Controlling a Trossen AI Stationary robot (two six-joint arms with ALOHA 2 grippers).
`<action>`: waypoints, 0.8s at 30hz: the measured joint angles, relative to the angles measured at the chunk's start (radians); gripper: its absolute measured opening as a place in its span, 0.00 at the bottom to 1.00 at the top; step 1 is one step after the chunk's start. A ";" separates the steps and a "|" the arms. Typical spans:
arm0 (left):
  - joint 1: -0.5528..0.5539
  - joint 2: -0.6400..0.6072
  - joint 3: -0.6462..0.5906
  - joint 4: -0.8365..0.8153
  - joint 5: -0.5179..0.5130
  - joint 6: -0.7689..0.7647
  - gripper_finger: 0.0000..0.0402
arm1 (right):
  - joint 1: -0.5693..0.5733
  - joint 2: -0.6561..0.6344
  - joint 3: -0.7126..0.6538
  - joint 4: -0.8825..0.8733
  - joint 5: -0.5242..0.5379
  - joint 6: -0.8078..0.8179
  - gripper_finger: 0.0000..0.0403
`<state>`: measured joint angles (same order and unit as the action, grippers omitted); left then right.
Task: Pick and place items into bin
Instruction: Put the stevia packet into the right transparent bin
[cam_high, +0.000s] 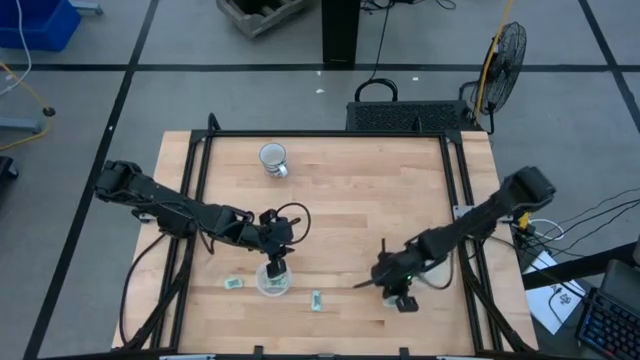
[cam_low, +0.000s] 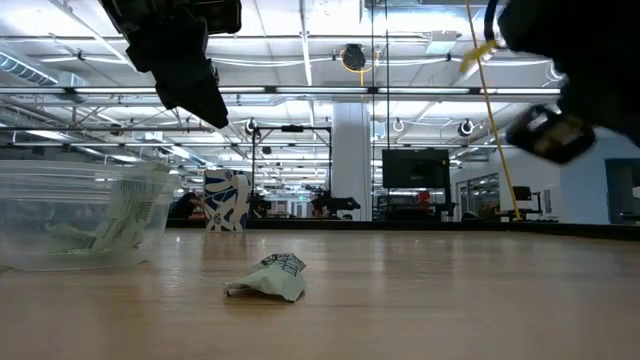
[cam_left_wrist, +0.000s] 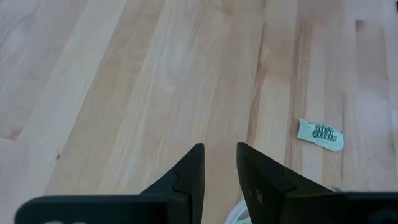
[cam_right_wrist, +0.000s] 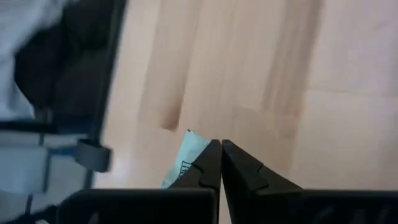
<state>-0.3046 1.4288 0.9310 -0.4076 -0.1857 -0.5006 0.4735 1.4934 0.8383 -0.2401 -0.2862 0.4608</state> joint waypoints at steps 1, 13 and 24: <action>0.000 0.000 0.000 0.000 0.000 0.000 0.24 | -0.005 -0.040 0.001 -0.021 0.026 0.004 0.00; 0.000 0.000 0.000 0.000 -0.002 0.054 0.24 | 0.080 -0.423 0.003 -0.575 0.416 0.183 0.00; 0.000 0.000 0.000 0.000 -0.033 0.052 0.24 | 0.105 -0.328 -0.059 -0.644 0.275 0.261 0.00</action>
<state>-0.3046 1.4290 0.9310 -0.4076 -0.2188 -0.4485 0.5781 1.1649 0.7788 -0.8838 -0.0107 0.7220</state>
